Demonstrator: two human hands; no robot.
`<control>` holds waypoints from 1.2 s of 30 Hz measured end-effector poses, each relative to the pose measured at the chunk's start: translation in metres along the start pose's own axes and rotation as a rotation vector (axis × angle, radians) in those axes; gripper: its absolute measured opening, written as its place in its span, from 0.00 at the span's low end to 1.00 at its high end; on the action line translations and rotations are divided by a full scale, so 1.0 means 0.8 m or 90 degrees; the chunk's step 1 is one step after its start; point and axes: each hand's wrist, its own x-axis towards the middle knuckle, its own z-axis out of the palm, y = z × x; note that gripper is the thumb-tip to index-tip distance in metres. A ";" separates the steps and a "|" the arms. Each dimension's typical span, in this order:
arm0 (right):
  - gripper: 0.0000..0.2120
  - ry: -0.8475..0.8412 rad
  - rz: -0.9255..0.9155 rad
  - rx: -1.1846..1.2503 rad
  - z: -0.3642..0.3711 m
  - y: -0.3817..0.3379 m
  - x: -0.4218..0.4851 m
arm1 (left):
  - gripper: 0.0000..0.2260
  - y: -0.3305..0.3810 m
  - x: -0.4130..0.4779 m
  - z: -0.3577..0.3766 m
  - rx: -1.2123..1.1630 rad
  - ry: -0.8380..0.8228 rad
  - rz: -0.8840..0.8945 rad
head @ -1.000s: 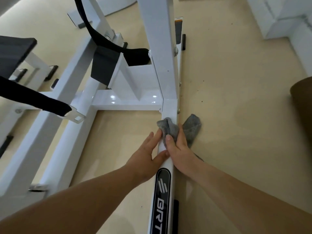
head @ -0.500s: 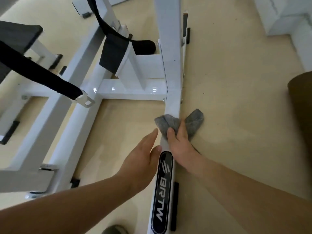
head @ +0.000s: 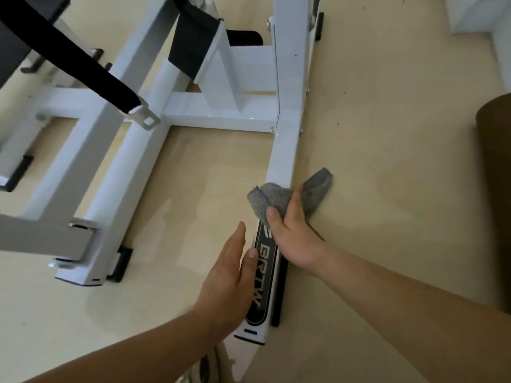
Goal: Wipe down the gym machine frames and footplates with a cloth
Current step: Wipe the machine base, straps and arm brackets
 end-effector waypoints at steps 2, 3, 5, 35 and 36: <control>0.42 0.029 -0.020 0.021 0.031 0.014 -0.031 | 0.27 -0.001 -0.003 0.000 0.014 -0.006 0.014; 0.42 0.039 -0.035 0.023 0.045 0.024 -0.046 | 0.26 -0.003 -0.005 0.000 0.005 -0.004 0.026; 0.43 0.052 -0.053 0.019 0.066 0.045 -0.079 | 0.27 -0.011 -0.012 0.005 -0.004 0.003 0.038; 0.42 0.047 0.032 0.009 0.040 0.009 -0.049 | 0.24 0.009 0.066 -0.017 0.011 -0.030 0.033; 0.41 0.028 0.045 0.003 0.023 0.003 -0.027 | 0.24 0.012 0.073 -0.019 0.014 -0.027 0.041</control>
